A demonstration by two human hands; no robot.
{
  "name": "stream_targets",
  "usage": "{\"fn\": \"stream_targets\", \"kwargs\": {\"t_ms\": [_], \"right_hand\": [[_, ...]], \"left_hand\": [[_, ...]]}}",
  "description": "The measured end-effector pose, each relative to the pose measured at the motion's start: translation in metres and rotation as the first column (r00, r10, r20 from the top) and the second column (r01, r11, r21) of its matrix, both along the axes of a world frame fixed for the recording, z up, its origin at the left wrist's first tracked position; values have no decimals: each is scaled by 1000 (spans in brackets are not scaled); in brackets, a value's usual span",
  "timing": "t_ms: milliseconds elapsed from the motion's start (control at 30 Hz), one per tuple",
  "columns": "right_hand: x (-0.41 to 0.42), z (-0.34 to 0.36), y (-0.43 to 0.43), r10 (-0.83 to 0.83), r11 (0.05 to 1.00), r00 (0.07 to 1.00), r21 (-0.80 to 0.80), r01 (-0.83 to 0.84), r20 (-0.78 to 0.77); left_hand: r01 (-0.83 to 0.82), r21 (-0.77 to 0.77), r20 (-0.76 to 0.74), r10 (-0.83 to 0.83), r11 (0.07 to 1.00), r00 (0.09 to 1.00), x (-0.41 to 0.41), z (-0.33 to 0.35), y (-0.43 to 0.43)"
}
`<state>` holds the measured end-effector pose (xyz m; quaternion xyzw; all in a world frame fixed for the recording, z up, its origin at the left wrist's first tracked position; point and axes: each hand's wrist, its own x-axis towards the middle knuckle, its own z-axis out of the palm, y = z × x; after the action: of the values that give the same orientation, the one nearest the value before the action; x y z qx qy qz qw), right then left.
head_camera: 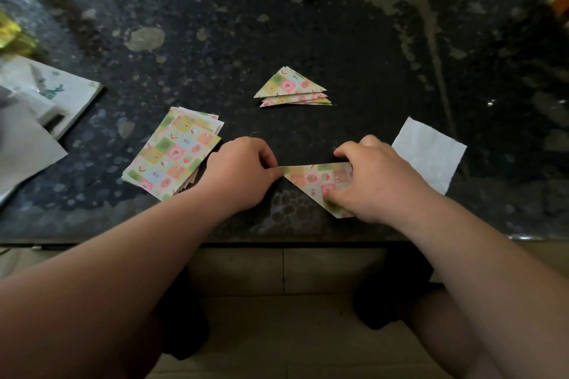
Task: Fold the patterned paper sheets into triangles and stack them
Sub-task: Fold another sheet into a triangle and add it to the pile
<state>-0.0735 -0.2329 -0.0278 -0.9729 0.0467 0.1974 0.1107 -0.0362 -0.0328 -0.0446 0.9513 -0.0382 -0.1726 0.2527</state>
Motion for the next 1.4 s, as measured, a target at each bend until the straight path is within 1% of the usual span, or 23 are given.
{"fn": "stream_targets", "kwargs": {"t_ms": [200, 300, 367, 400, 467, 500, 533, 567, 600, 633, 700, 733, 767, 800, 867, 933, 1000, 1033, 1100, 1200, 1233, 1300, 1400], "right_hand": [[4, 1, -2, -20, 997, 1000, 71, 20, -10], [9, 5, -6, -30, 991, 999, 130, 25, 34], [13, 13, -12, -107, 966, 994, 240, 96, 35], [15, 17, -16, -142, 942, 989, 312, 127, 27], [17, 24, -25, -164, 896, 986, 422, 134, 34], [17, 25, -29, -160, 878, 986, 464, 119, 50], [16, 25, -32, -155, 854, 985, 511, 98, 71], [14, 25, -32, -154, 821, 982, 567, 67, 107], [13, 24, -32, -155, 792, 971, 611, 11, 183], [12, 23, -32, -141, 781, 938, 618, -91, 317], [10, 16, -29, -51, 802, 799, 501, -325, 599], [8, 12, -28, -3, 811, 733, 430, -396, 680], [7, 7, -27, 36, 820, 692, 375, -432, 721], [5, 1, -26, 65, 827, 671, 336, -450, 739], [0, -10, -22, 116, 842, 653, 275, -465, 748], [-5, -20, -19, 169, 855, 643, 214, -473, 747], [-9, -30, -16, 203, 862, 631, 169, -478, 749], [-10, -35, -14, 218, 869, 633, 148, -472, 743], [-14, -42, -12, 248, 883, 651, 109, -457, 717], [-18, -45, -7, 269, 881, 670, 104, -461, 692], [-19, -46, -6, 281, 876, 672, 104, -471, 685], [-21, -47, -4, 319, 860, 686, 105, -500, 654], [-22, -46, -4, 357, 834, 709, 135, -536, 608]], "left_hand": [[-9, -93, -36, 5, 996, 999, -2, 7, -3], [-80, -250, -34, 74, 965, 997, -2, 9, -2], [-142, -412, -71, 124, 900, 990, -2, 12, 0], [-166, -507, -90, 140, 846, 986, -2, 14, 1], [-199, -691, -116, 165, 695, 979, -2, 18, 3], [-206, -751, -120, 178, 627, 977, -1, 20, 5], [-206, -782, -113, 192, 588, 975, -1, 22, 6], [-200, -791, -94, 209, 578, 973, -1, 25, 8], [-194, -784, -70, 227, 589, 971, -1, 26, 10], [-187, -761, -41, 241, 622, 970, -1, 27, 12], [-120, -667, 85, 236, 735, 968, 0, 27, 18], [-48, -602, 192, 202, 797, 960, 1, 26, 22], [31, -534, 296, 153, 845, 943, 2, 24, 25], [99, -473, 378, 100, 875, 920, 3, 22, 28], [179, -381, 449, 12, 907, 893, 6, 16, 34], [214, -290, 465, -58, 933, 884, 7, 11, 38], [268, -173, 436, -171, 948, 884, 5, 8, 37], [320, -113, 412, -249, 941, 877, 3, 8, 36], [452, -31, 369, -410, 892, 834, -6, 7, 29], [579, -10, 249, -559, 815, 791, -21, 3, 19], [597, -1, 196, -586, 802, 787, -24, 1, 17], [587, 8, 114, -584, 810, 804, -25, -5, 16], [545, 15, 135, -542, 838, 829, -26, -9, 16]]}}
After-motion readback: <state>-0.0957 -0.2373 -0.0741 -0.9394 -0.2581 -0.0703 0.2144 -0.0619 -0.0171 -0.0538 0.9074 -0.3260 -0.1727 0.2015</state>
